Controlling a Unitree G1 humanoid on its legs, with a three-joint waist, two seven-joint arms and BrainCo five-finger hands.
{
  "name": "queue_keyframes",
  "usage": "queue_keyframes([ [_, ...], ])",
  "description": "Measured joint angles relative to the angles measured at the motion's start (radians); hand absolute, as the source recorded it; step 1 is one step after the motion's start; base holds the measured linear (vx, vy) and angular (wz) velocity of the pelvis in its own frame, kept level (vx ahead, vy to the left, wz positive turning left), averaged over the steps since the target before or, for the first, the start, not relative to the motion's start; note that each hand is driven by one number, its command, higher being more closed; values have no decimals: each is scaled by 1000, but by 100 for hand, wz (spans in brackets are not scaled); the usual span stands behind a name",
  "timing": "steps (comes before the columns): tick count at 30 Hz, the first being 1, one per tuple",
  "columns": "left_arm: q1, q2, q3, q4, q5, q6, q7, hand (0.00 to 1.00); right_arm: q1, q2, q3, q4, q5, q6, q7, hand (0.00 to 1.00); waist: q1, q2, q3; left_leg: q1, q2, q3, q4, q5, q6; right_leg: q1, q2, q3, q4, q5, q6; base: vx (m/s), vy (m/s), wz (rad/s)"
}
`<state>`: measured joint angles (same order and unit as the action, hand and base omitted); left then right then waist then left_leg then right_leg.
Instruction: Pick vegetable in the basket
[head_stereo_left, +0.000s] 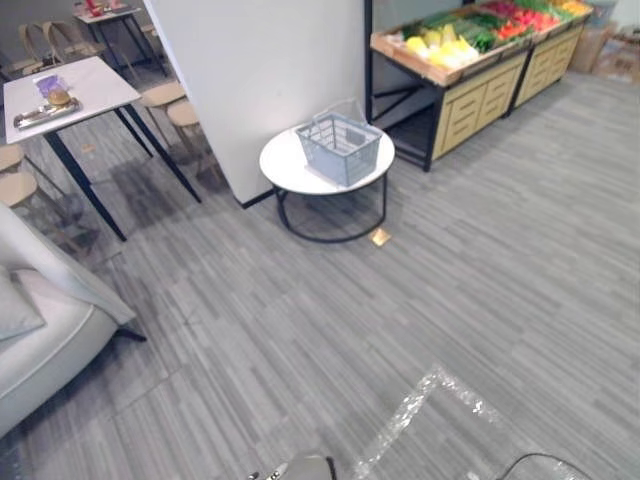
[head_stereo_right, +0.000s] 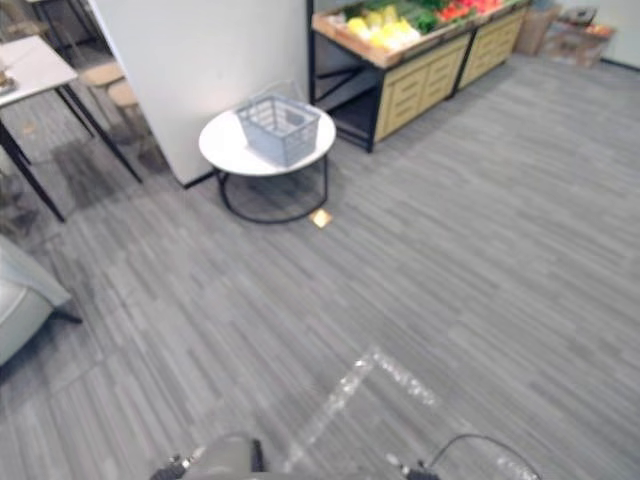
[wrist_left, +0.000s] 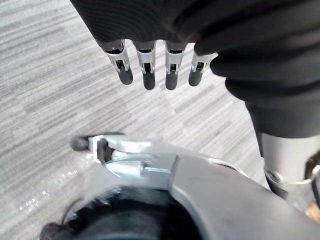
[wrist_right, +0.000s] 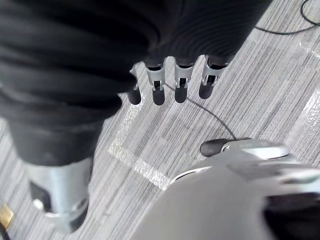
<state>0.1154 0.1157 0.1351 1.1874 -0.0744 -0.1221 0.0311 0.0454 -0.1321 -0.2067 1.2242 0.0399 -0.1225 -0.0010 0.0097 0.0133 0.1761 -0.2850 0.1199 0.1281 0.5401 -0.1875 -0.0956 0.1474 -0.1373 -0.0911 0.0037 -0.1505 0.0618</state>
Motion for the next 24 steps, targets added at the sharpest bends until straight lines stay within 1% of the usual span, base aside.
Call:
queue_keyframes([
  [1, 4, -7, 1, -3, 0, 0, 3, 0, -24, -10, 45, -25, 0, 0, -4, 0, 11, 7, 6, -12, -1, -7, -148, 35, 3, -5, -13, 23, -2, -12, 9, 159, 225, -44],
  [2, 10, -13, 7, -4, 0, 0, 5, 0, -28, -11, 72, -55, -1, -4, -6, 0, 22, 14, 9, -5, 7, -16, -247, 62, -11, -6, -17, 36, -3, -23, 25, 175, 259, -49],
  [3, 17, -19, 11, -4, 0, 0, 5, 0, -31, -11, 95, -75, -1, -9, -6, 0, 26, 21, 8, 0, 15, -35, -294, 69, -21, -3, -17, 48, -7, -26, 30, 166, 252, -52],
  [4, 31, -28, 22, -4, 0, -1, 6, 0, -41, -12, 130, -99, -1, -16, -5, 0, 33, 32, 11, 5, 30, -49, -319, 95, -39, 11, -16, 68, -20, -34, 43, 334, 357, -72],
  [5, 41, -33, 30, 0, 2, -1, 9, 0, -72, -2, 181, -121, -1, -25, -4, 0, 52, 43, 10, -8, 27, -28, -254, 120, -37, 27, -17, 101, -11, -45, 42, 353, 320, -67],
  [6, 38, -32, 29, 1, 2, -2, 9, 0, -85, 3, 200, -126, 0, -29, -2, 0, 51, 40, 10, -24, 31, -28, -222, 116, -30, 9, -7, 102, 48, -47, 41, 435, 296, -44],
  [7, 34, -27, 31, 1, 2, -6, 11, 0, -94, 18, 218, -137, 0, -35, 0, 0, 49, 37, 12, -41, 24, -23, -184, 97, -6, -7, 0, 110, 124, -50, 35, 342, 112, -17],
  [8, 36, -24, 58, -1, 8, -7, 10, 0, -113, 34, 222, -150, 0, -41, 6, 0, 60, 16, 12, -42, 4, 0, -140, 51, 18, -15, -12, 106, 164, -63, 29, 338, 115, -18],
  [9, 36, -25, 70, -2, 9, -5, 10, 0, -124, 36, 225, -151, 0, -44, 7, 0, 62, 10, 9, -41, -4, 9, -130, 35, 20, -21, -21, 120, 171, -57, 33, 254, 112, -26],
  [10, 38, -25, 85, 0, 10, -3, 11, 0, -134, 36, 226, -151, 1, -52, 8, 0, 64, -4, 1, -35, -18, 24, -133, 23, 29, -30, -36, 143, 174, -51, 39, 269, 200, -33],
  [11, 39, -25, 112, 5, 10, -1, 12, 0, -141, 37, 226, -149, 1, -61, 9, 0, 77, -16, -8, -16, -45, 56, -160, 17, 32, -44, -65, 174, 178, -28, 57, 333, 243, -35],
  [13, 43, -26, 121, 7, 11, 2, 16, 0, -138, 37, 224, -145, 0, -63, 9, 0, 77, -20, -15, 9, -67, 80, -203, 16, 41, -71, -84, 194, 206, 4, 67, 313, 193, -38],
  [14, 49, -26, 128, 8, 13, 3, 18, 0, -121, 37, 214, -131, -1, -62, 9, 0, 75, -22, -30, 41, -86, 93, -248, 29, 68, -113, -94, 214, 275, 29, 90, 317, 147, -37],
  [15, 56, -26, 127, 6, 21, 4, 21, 0, -93, 34, 197, -110, -3, -59, 9, 0, 74, -27, -43, 85, -103, 108, -293, 33, 88, -162, -98, 239, 384, 52, 98, 345, 147, -30],
  [16, 57, -25, 127, 6, 32, 4, 23, 0, -77, 34, 184, -105, -4, -54, 9, 0, 73, -28, -44, 112, -111, 111, -312, 29, 95, -185, -99, 246, 451, 71, 101, 354, 149, -8],
  [17, 56, -12, 105, 0, 57, 4, 26, 0, -46, 34, 168, -96, -11, -50, 7, 0, 57, -31, -48, 164, -127, 107, -343, 16, 111, -228, -104, 241, 588, 140, 118, 362, 132, 11],
  [18, 60, -2, 69, -10, 60, 5, 29, 0, -29, 44, 126, -88, -8, -51, 7, 0, 31, -41, -53, 221, -139, 104, -374, 7, 129, -271, -115, 229, 715, 243, 131, 436, 136, 19],
  [19, 61, 0, 53, -15, 60, 5, 31, 0, -28, 47, 110, -87, -11, -51, 5, 0, 19, -41, -53, 247, -142, 101, -384, 0, 140, -290, -120, 220, 781, 288, 138, 456, 99, 24],
  [20, 39, 14, 24, -19, 60, 10, 33, 0, -32, 53, 79, -86, -23, -51, 5, 0, 3, -42, -48, 297, -148, 87, -396, -15, 161, -342, -125, 181, 937, 251, 119, 380, 62, 22],
  [21, 13, 19, 6, -28, 60, 15, 36, 0, -34, 54, 55, -88, -29, -53, 6, 0, -2, -44, -44, 345, -150, 75, -412, -21, 170, -377, -128, 133, 1036, 177, 107, 440, 39, 26],
  [22, -15, 19, -22, -57, 60, 14, 41, 0, -35, 47, 25, -88, -36, -53, 4, 0, -5, -36, -38, 424, -141, 71, -440, -22, 172, -422, -124, 25, 1108, 69, 60, 353, 14, 17],
  [24, -43, 14, -33, -78, 59, 11, 43, 0, -38, 44, 3, -89, -37, -55, 4, 0, -10, -29, -36, 471, -131, 69, -445, -22, 172, -449, -114, -55, 1080, 4, 12, 272, -12, 15],
])
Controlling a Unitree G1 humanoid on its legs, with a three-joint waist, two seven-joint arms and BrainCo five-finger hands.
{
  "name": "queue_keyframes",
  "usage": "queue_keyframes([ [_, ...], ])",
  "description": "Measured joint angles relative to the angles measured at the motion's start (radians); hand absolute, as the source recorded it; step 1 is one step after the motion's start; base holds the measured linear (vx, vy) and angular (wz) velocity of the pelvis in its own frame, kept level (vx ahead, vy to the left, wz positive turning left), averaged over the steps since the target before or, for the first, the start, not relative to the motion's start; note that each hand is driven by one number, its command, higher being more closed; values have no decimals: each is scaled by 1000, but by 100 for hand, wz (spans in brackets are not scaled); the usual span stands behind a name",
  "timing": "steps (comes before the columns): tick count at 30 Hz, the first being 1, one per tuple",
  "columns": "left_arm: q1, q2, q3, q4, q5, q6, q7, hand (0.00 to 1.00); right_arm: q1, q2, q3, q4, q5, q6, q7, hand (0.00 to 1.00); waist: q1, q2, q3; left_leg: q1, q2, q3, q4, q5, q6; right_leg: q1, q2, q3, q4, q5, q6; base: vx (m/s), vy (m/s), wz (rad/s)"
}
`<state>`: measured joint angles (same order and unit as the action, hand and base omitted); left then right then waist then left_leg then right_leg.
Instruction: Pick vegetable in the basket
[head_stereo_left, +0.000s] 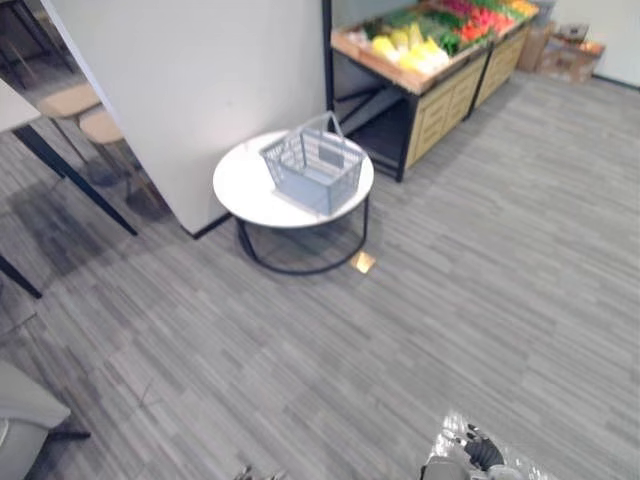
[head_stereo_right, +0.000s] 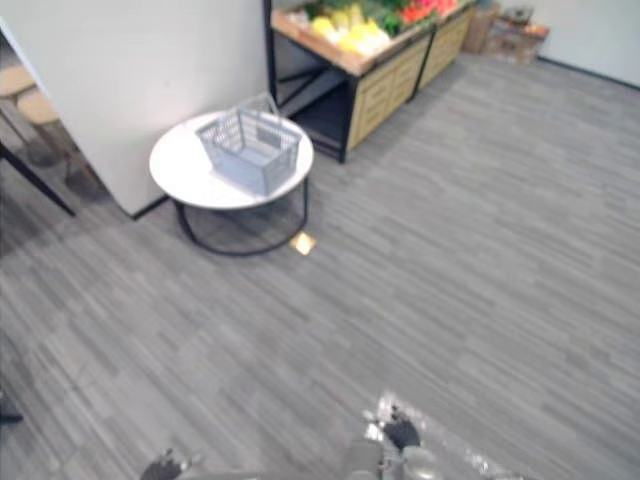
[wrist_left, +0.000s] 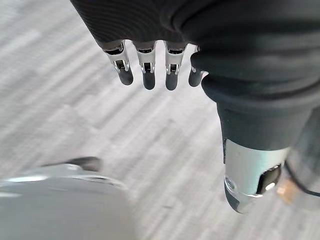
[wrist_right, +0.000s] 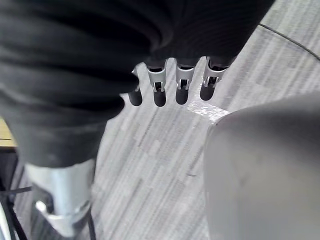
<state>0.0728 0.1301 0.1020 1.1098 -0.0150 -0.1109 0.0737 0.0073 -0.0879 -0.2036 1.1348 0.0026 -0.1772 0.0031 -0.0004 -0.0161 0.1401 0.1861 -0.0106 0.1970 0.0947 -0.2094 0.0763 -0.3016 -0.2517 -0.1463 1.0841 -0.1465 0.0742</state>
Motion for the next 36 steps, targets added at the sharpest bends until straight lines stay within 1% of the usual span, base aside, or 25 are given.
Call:
queue_keyframes([
  [1, -27, -2, 1, -16, -1, -11, 1, 0, -2, -1, -31, 0, -2, 1, -1, 0, -10, 2, 2, 35, 10, -2, -1, 0, 0, -28, 14, -64, -81, -23, -29, 337, -64, 32],
  [4, -74, -28, -7, -54, -3, -18, 5, 0, 7, -1, -90, 0, -1, 10, -11, 0, -33, 14, 9, 100, 37, -16, -24, -2, -4, -69, 44, -132, -388, -17, -33, 377, -113, 45],
  [5, -87, -39, -25, -85, -4, -23, 7, 0, 28, 1, -107, 1, -1, 25, -16, 0, -33, 16, 11, 118, 49, -18, -31, -17, -29, -78, 55, -133, -564, 23, -25, 436, -181, 56],
  [6, -83, -48, -30, -118, -4, -34, 9, 0, 54, 6, -110, 0, -1, 33, -17, 0, -31, 12, 10, 139, 56, -19, -33, -45, -73, -77, 71, -118, -754, 115, -31, 472, -205, 46],
  [7, -78, -50, -30, -132, -4, -37, 10, 0, 64, 11, -110, -1, -2, 37, -18, 0, -29, 2, 9, 156, 56, -19, -33, -60, -98, -73, 74, -108, -839, 163, -37, 451, -215, 25],
  [8, -76, -57, -29, -140, -4, -40, 15, 0, 79, 14, -110, -1, -2, 42, -18, 0, -30, -10, 15, 191, 65, -22, -32, -87, -139, -54, 86, -82, -892, 338, -68, 563, -266, -16],
  [9, -78, -80, -23, -137, -5, -43, 21, 0, 61, -8, -125, -3, -2, 43, -16, 0, -26, 40, 16, 190, 109, -12, -20, -76, -156, -63, 129, -92, -848, 293, -82, 640, -337, -23],
  [12, -103, -106, -26, -121, -4, -47, 21, 0, 42, 3, -152, -1, -4, 42, -16, 0, -34, 46, 21, 208, 141, -40, 14, 5, -170, -93, 154, -98, -688, 133, -91, 538, -338, -20],
  [14, -108, -122, -25, -94, -4, -55, 20, 0, 37, 2, -153, 2, -4, 43, -16, 0, -39, 55, 13, 195, 189, -86, 96, 40, -172, -60, 197, -120, -676, 74, -102, 451, -261, 0],
  [16, -103, -125, -20, -43, -4, -53, 17, 0, 35, 1, -151, 4, -5, 43, -16, 0, -41, 65, 9, 154, 221, -133, 213, 85, -187, -11, 239, -127, -714, 60, -114, 339, -160, -11],
  [17, -87, -128, -6, -11, -4, -52, 13, 0, 33, -4, -139, 4, -5, 43, -15, 0, -46, 66, 7, 77, 237, -180, 369, 165, -208, 34, 261, -135, -754, 56, -121, 389, -135, -1],
  [18, -63, -131, 19, 16, -4, -47, 5, 0, 37, -3, -128, 2, -5, 43, -15, 0, -51, 67, 8, -11, 240, -228, 535, 316, -230, 88, 277, -138, -795, 50, -130, 404, -124, 9],
  [19, -57, -131, 46, 11, -8, -42, -1, 0, 41, -3, -119, 0, -4, 42, -15, 0, -51, 68, 11, -53, 245, -245, 618, 403, -258, 119, 284, -138, -824, 44, -134, 485, -122, 11],
  [20, -59, -125, 86, 16, -4, -35, -7, 0, 43, -12, -96, 0, -4, 45, -15, 0, -39, 69, 19, -146, 264, -232, 818, 377, -271, 176, 296, -129, -848, 24, -154, 384, -88, 2],
  [22, -31, -114, 161, 10, -10, -33, -14, 0, 42, -14, -64, -2, -4, 43, -15, 0, -15, 52, 34, -277, 267, -158, 1021, 192, -218, 304, 300, -112, -880, -12, -165, 346, -84, -9],
  [23, -28, -114, 170, 4, -12, -34, -15, 0, 41, -14, -63, -2, -4, 43, -15, 0, -13, 51, 34, -291, 266, -150, 1026, 172, -209, 317, 299, -111, -882, -14, -165, 311, -74, -14],
  [24, -28, -116, 200, -5, -10, -36, -18, 0, 31, -17, -63, -2, -4, 42, -15, 0, -2, 56, 34, -352, 254, -110, 1007, 93, -168, 361, 297, -93, -893, -30, -149, 293, -45, -28],
  [25, -27, -118, 224, -17, -11, -42, -28, 0, 16, -16, -59, 1, -3, 42, -15, 0, 11, 59, 35, -406, 235, -80, 929, 33, -157, 393, 293, -77, -906, -44, -138, 340, -3, -46],
  [27, -27, -119, 239, -35, -9, -42, -42, 0, -4, 6, -16, 1, -2, 41, -13, 0, 34, 58, 34, -449, 195, -32, 651, -8, -136, 427, 277, -40, -915, -65, -112, 335, 69, -54],
  [29, -24, -119, 248, -36, -7, -41, -42, 0, -5, 19, 7, -3, -4, 39, -11, 0, 34, 55, 33, -457, 160, -15, 423, 8, -129, 459, 263, -30, -939, -79, -93, 380, 140, -24],
  [30, -18, -121, 252, -40, -4, -41, -42, 0, -4, 19, 29, -9, -2, 39, -7, 0, 35, 55, 33, -443, 135, -13, 224, 58, -124, 485, 252, -21, -958, -92, -71, 415, 181, -11],
  [31, -14, -119, 258, -40, -5, -41, -42, 0, -4, 19, 38, -10, -2, 38, -7, 0, 35, 54, 33, -444, 126, -15, 151, 106, -120, 501, 247, -14, -968, -99, -62, 472, 237, -23],
  [32, 2, -112, 259, -41, -1, -38, -41, 0, -3, 25, 57, -11, -2, 38, -8, 0, 43, 41, 24, -426, 108, -6, 108, 213, -120, 531, 226, 4, -984, -113, -40, 527, 258, -31],
  [33, 14, -96, 260, -37, 4, -31, -40, 0, -6, 34, 66, -16, -2, 35, -6, 0, 47, 28, 8, -421, 88, 22, 94, 257, -71, 535, 199, 25, -993, -120, -28, 545, 251, -30],
  [36, 16, -63, 258, 1, 35, -20, -38, 0, -6, 79, 67, -14, -3, 31, 6, 0, 64, -17, -1, -408, 52, 76, 148, 195, -15, 529, 148, 109, -960, -71, -10, 517, 233, -13],
])
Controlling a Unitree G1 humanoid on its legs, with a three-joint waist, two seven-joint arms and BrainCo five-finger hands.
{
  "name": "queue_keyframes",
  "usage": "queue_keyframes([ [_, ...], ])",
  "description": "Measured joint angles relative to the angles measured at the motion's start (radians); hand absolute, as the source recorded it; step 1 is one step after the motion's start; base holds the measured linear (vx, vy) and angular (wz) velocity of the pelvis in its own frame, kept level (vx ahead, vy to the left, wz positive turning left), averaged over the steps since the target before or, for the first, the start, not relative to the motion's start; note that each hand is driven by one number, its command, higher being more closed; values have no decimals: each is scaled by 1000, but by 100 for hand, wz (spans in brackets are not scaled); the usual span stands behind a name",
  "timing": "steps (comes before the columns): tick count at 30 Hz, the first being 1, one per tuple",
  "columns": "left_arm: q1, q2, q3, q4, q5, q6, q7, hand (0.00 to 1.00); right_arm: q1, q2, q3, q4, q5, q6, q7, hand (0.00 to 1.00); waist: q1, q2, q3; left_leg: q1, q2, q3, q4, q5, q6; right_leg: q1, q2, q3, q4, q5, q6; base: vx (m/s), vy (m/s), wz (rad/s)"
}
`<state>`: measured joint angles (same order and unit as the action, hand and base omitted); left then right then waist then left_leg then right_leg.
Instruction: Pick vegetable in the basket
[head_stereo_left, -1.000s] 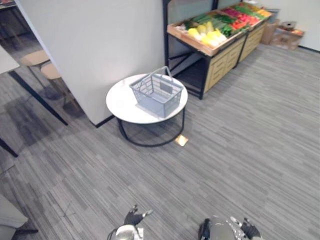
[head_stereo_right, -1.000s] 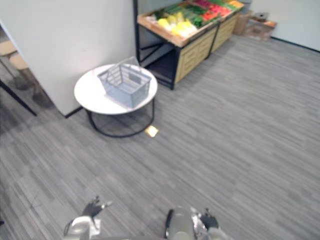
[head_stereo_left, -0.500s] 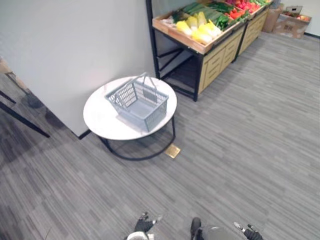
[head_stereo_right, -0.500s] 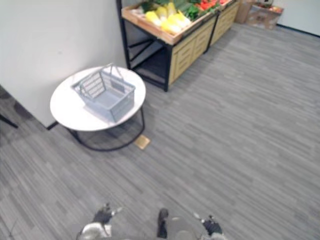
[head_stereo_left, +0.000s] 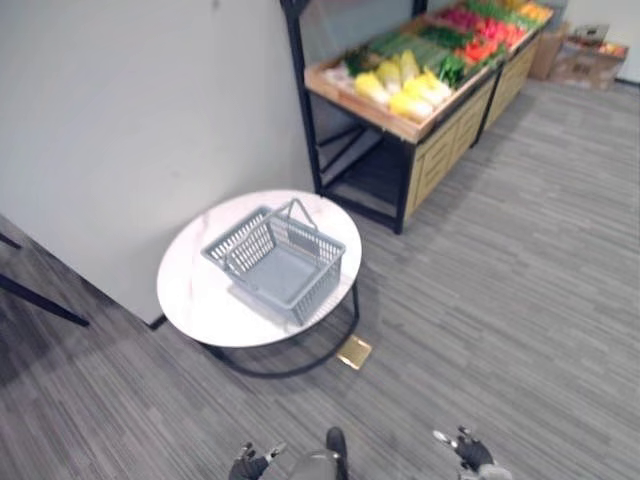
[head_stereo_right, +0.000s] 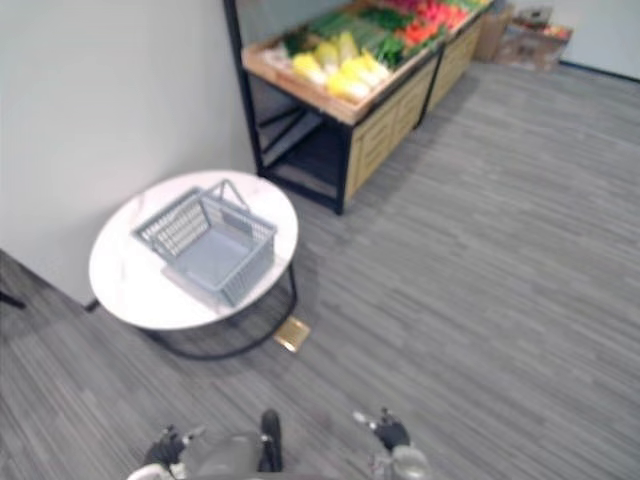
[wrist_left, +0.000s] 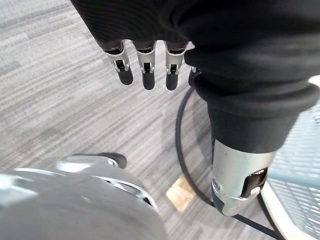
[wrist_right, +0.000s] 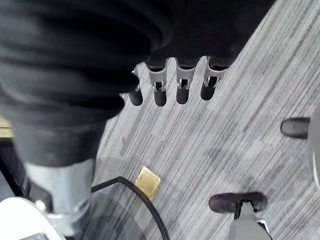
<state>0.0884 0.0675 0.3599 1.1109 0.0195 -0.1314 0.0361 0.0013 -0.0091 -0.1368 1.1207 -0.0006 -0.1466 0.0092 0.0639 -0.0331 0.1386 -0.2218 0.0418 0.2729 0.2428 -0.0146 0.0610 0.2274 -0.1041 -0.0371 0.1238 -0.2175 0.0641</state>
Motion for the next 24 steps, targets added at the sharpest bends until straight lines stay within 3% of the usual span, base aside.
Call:
queue_keyframes([
  [2, 5, 15, -35, 12, 1, 10, 0, 0, 10, 3, -2, 10, -1, -4, 1, 0, -1, -13, -23, 30, -26, -2, -8, -33, 13, -44, -13, 27, 124, 21, 3, 435, 226, 6],
  [3, 9, 22, -60, 22, 3, 9, 1, 0, 6, -6, -3, 22, -2, -8, 1, 0, -1, -11, -21, 86, -33, -6, -51, -77, 6, -109, -9, 43, 314, 30, 21, 396, 212, 3],
  [4, 9, 31, -75, 30, 3, 11, 1, 0, 1, -9, -3, 27, -2, -9, 1, 0, -5, -18, -19, 113, -41, -6, -63, -85, 7, -150, -17, 46, 426, 53, 61, 432, 220, 0],
  [5, 15, 51, -127, 36, 3, 12, 2, 0, 2, -20, -4, 34, -2, -8, 0, 0, -10, -19, -18, 171, -52, -14, -86, -107, 6, -232, -36, 47, 639, 153, 180, 412, 184, 18],
  [6, 16, 66, -175, 36, 2, 13, 4, 0, 11, -30, -4, 34, -2, -8, -2, 0, -26, -15, -15, 223, -59, -33, -86, -128, 10, -297, -51, 33, 818, 164, 185, 423, 163, 39],
  [7, 17, 79, -216, 37, 2, 13, 7, 0, 18, -36, -16, 25, 2, -13, -2, 0, -37, -18, -11, 289, -71, -54, -105, -137, 13, -344, -75, -12, 932, 144, 154, 375, 96, 47],
  [9, 7, 84, -244, 38, 1, 13, 8, 0, 19, -44, -20, 21, 1, -17, -3, 0, -43, -16, -10, 338, -76, -76, -127, -137, 13, -376, -97, -61, 962, 121, 115, 311, 43, 55],
  [11, -29, 75, -257, 22, -3, 10, 13, 0, 16, -47, -46, 15, 0, -17, -3, 0, -50, -12, -10, 396, -77, -144, -157, -137, 12, -420, -119, -137, 841, 49, 53, 279, -26, 93],
  [13, -43, 47, -257, 6, -7, 7, 25, 0, 14, -46, -63, 13, 1, -17, -4, 0, -55, -2, -7, 410, -69, -201, -165, -145, -1, -435, -126, -146, 649, 30, 33, 278, -101, 99],
  [15, -46, 18, -255, -4, -8, 3, 28, 0, 12, -41, -80, 12, 0, -16, -5, 0, -56, 8, -3, 414, -52, -254, -167, -159, -23, -427, -119, -103, 397, 40, 38, 302, -196, 91],
  [16, -46, 6, -251, -7, -7, -3, 28, 0, 12, -30, -93, 12, 0, -14, -7, 0, -51, 6, -3, 405, -40, -291, -160, -176, -48, -417, -114, -32, 224, 67, 42, 251, -256, 67],
  [18, -45, -5, -229, -8, -6, -12, 28, 0, 19, -24, -91, 12, 0, -9, -9, 0, -44, -8, -7, 393, -28, -318, -118, -220, -86, -400, -113, 25, 112, 130, 46, 252, -352, 60],
  [19, -44, -2, -223, -9, -4, -15, 26, 0, 25, -18, -89, 13, -2, -8, -9, 0, -38, -19, -11, 391, -27, -333, -104, -239, -100, -388, -119, 37, 96, 144, 53, 285, -538, 65],
  [20, -43, -13, -198, 1, -2, -18, 27, 0, 24, -23, -89, 12, -3, -7, -10, 0, -34, -10, -12, 389, 13, -358, -81, -267, -134, -375, -98, -16, 125, 184, 85, 223, -444, 64],
  [23, -39, -57, -160, 8, 1, -19, 24, 0, 22, -53, -90, 12, -22, -5, -11, 0, -34, 49, -22, 381, 98, -365, -107, -226, -183, -345, -51, -131, 128, 138, 46, 228, -363, 90],
  [24, -33, -70, -118, 9, -1, -20, 24, 0, 21, -51, -89, 13, -41, -5, -9, 0, -33, 53, -23, 378, 119, -370, -129, -189, -198, -330, -39, -169, 126, 126, 32, 196, -327, 92],
])
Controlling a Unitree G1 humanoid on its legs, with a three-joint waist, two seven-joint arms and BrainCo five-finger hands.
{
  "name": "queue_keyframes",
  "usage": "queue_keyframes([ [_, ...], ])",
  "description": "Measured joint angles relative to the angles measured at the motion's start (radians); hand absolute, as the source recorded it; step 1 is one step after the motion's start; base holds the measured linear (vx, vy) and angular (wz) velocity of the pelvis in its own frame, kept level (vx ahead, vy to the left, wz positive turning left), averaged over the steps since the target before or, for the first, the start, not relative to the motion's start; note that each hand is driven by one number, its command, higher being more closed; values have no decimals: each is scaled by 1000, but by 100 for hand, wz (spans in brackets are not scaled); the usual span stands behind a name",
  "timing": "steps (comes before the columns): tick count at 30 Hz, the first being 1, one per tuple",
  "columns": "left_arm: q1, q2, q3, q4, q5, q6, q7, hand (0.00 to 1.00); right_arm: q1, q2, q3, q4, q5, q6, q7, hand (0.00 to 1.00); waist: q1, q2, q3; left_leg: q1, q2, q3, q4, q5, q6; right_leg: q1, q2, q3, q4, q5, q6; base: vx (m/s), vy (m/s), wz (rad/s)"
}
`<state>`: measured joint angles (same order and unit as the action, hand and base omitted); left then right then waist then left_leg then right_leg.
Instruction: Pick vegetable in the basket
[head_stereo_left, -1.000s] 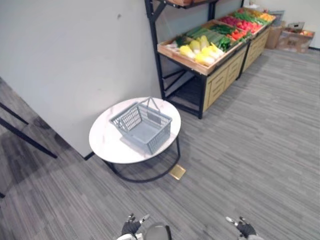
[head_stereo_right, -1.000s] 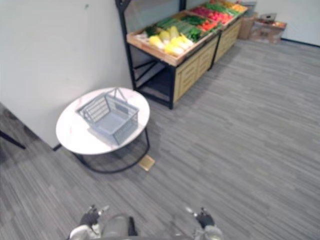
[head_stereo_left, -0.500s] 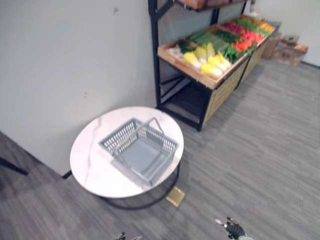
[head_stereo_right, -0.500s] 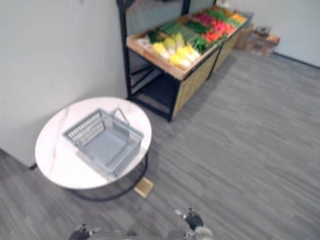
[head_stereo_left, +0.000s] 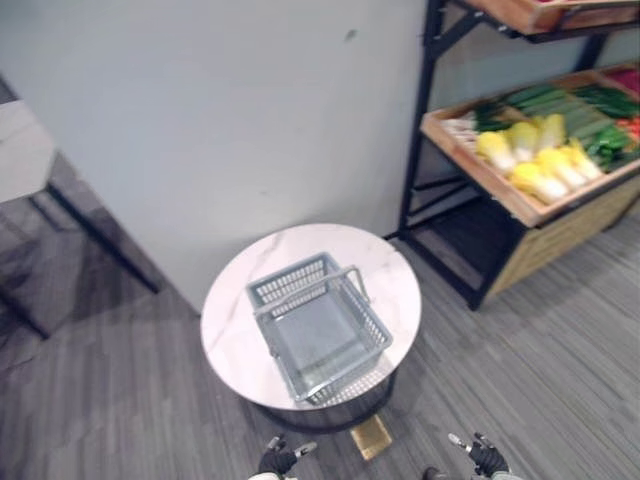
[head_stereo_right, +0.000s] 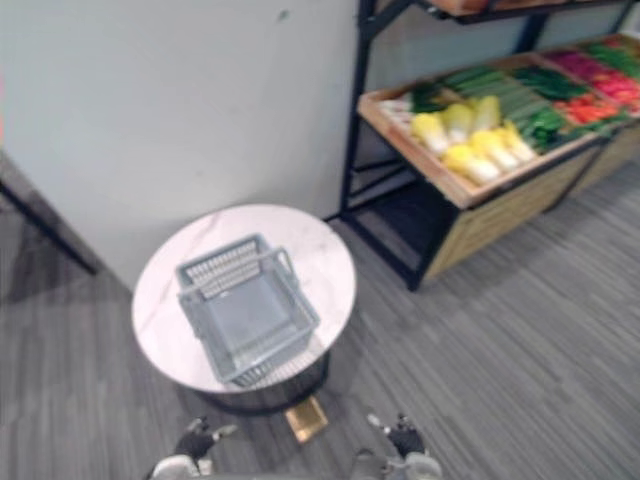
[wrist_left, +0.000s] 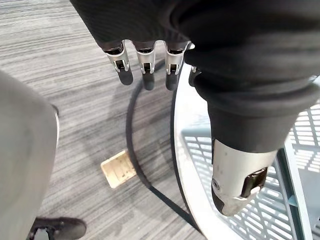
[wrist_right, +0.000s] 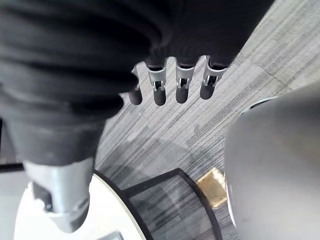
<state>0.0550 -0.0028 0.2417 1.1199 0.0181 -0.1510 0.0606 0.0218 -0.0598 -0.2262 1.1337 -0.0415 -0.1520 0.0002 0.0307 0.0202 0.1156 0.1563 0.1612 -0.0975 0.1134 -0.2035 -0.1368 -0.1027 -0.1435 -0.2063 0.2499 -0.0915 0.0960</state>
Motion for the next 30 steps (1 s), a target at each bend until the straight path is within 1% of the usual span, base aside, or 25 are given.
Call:
queue_keyframes([
  [1, 0, -3, 18, 1, -4, 1, 0, 0, 0, 1, 0, 1, -1, 0, 2, 0, 0, 0, 0, -1, 9, 1, -9, 16, -4, 10, 4, -18, -4, -7, -5, 117, -245, 89],
  [2, 1, -7, 49, 2, -9, 1, -1, 0, 0, 1, -1, 5, -1, 0, 5, 0, 1, -1, 0, -11, 25, 0, -9, 37, -15, 26, 12, -55, -8, -21, -18, 152, -314, 78],
  [3, 3, -8, 73, 2, -16, 1, -3, 0, 0, 1, -3, 11, -1, 0, 4, 0, 0, 0, -1, -23, 38, 2, 1, 48, -16, 46, 22, -85, -23, -26, -25, 139, -287, 72],
  [4, 3, -9, 81, 2, -17, 1, -4, 0, -1, 1, -3, 13, 0, 0, 5, 0, 0, -1, 0, -35, 42, 4, 14, 52, -16, 57, 25, -101, -33, -28, -27, 115, -236, 65],
  [5, 4, -6, 83, 1, -18, 1, -6, 0, 0, 0, -6, 14, 1, -1, 5, 0, -4, -3, 2, -63, 46, 17, 47, 62, -26, 78, 24, -128, -50, -28, -29, 75, -143, 68],
  [7, 3, 5, 77, 1, -18, 2, -10, 0, -1, -1, -34, 21, 2, -2, 5, 0, -9, -13, 7, -87, 56, 104, 89, 88, -32, 125, 8, -174, -79, -27, -31, 61, -100, 69],
  [8, 3, 8, 76, -1, -28, 2, -12, 0, 0, -1, -41, 22, 3, -1, 3, 0, -10, -20, 10, -88, 56, 176, 99, 103, -25, 150, 0, -192, -96, -26, -31, 30, -50, 47],
  [10, 4, 9, 65, -1, -44, 2, -7, 0, 0, -7, -37, 24, 4, -1, 1, 0, -8, -17, 7, -88, 56, 241, 78, 114, -22, 159, 3, -205, -112, -23, -26, 24, -37, 30],
  [13, 2, 20, 18, -1, -43, 2, 2, 0, -32, -22, 32, 20, 10, -1, -5, 0, -6, 0, -4, -103, 52, 256, -14, 139, -21, 120, 30, -197, -181, 32, -31, 6, -4, -6],
  [15, 2, 29, -5, 0, -42, 4, 6, 0, -37, -29, 52, 6, 10, 0, -8, 0, -9, 1, -3, -94, 53, 276, -46, 141, -22, 121, 41, -191, -211, 54, -34, -12, 24, -16],
  [17, 2, 46, -44, 2, -39, 9, 11, 0, -26, -42, 89, -85, 8, 1, -16, 0, -15, 0, -4, -73, 49, 287, -76, 141, -22, 130, 43, -182, -232, 71, -33, -22, 50, -15],
  [18, 3, 54, -71, 2, -35, 8, 12, 0, -24, -60, 112, -198, 0, 0, -23, 0, -24, -1, -4, -65, 41, 299, -90, 141, -22, 127, 39, -172, -239, 83, -27, -45, 66, -14],
  [19, 3, 58, -83, 2, -34, 8, 11, 0, -26, -71, 122, -246, -4, -5, -26, 0, -28, -1, -4, -66, 37, 303, -95, 141, -22, 125, 36, -171, -244, 89, -25, -62, 72, -12],
  [21, 6, 74, -130, -9, -34, 6, 12, 0, -44, -128, 139, -399, -52, -15, -49, 0, -28, -1, -4, -67, 18, 305, -118, 141, -21, 117, 29, -168, -261, 112, -14, -73, 69, 0],
  [22, 7, 80, -140, -11, -35, 4, 13, 0, -49, -142, 147, -437, -73, -16, -55, 0, -28, -3, -5, -68, 14, 306, -125, 140, -21, 114, 26, -167, -266, 118, -12, -79, 74, 1],
  [23, 9, 94, -159, -14, -33, 1, 14, 0, -68, -171, 168, -517, -101, -17, -64, 0, -27, -6, -6, -79, 8, 306, -137, 138, -17, 99, 22, -166, -271, 130, -8, -104, 99, -1],
  [24, 9, 106, -167, -17, -23, -1, 16, 0, -91, -195, 187, -595, -158, -17, -82, 0, -26, -14, -5, -94, -1, 305, -143, 142, -7, 83, 14, -164, -277, 144, -6, -94, 76, 0],
  [25, 9, 114, -170, -17, -12, -2, 19, 0, -109, -210, 200, -634, -190, -19, -90, 0, -25, -20, -4, -104, -7, 305, -144, 146, -2, 77, 10, -164, -285, 153, -5, -95, 58, -1],
  [26, 9, 131, -178, -18, -11, -2, 22, 0, -150, -231, 221, -692, -260, -23, -110, 0, -22, -29, 0, -115, -14, 305, -144, 151, 4, 66, 5, -159, -290, 163, -3, -85, 36, -1],
  [27, 11, 143, -178, -17, -6, -1, 27, 0, -190, -250, 240, -746, -310, -26, -128, 0, -17, -35, 3, -122, -20, 304, -144, 154, 9, 60, 0, -158, -295, 169, -2, -75, 28, -4],
  [28, 14, 147, -179, -17, -2, -1, 33, 0, -209, -257, 244, -773, -335, -26, -141, 0, -9, -37, 3, -128, -23, 303, -144, 155, 10, 54, -2, -155, -296, 172, -2, -64, 20, -2],
  [29, 19, 152, -179, -17, 1, -1, 45, 0, -240, -267, 255, -820, -383, -27, -171, 0, 2, -40, 5, -138, -27, 302, -142, 157, 13, 49, -4, -155, -306, 180, -1, -36, 10, -1],
  [30, 23, 153, -179, -16, 2, 0, 50, 0, -257, -273, 265, -838, -402, -26, -180, 0, 5, -42, 8, -140, -29, 300, -143, 158, 15, 49, -5, -156, -309, 182, 0, -33, 4, 6],
])
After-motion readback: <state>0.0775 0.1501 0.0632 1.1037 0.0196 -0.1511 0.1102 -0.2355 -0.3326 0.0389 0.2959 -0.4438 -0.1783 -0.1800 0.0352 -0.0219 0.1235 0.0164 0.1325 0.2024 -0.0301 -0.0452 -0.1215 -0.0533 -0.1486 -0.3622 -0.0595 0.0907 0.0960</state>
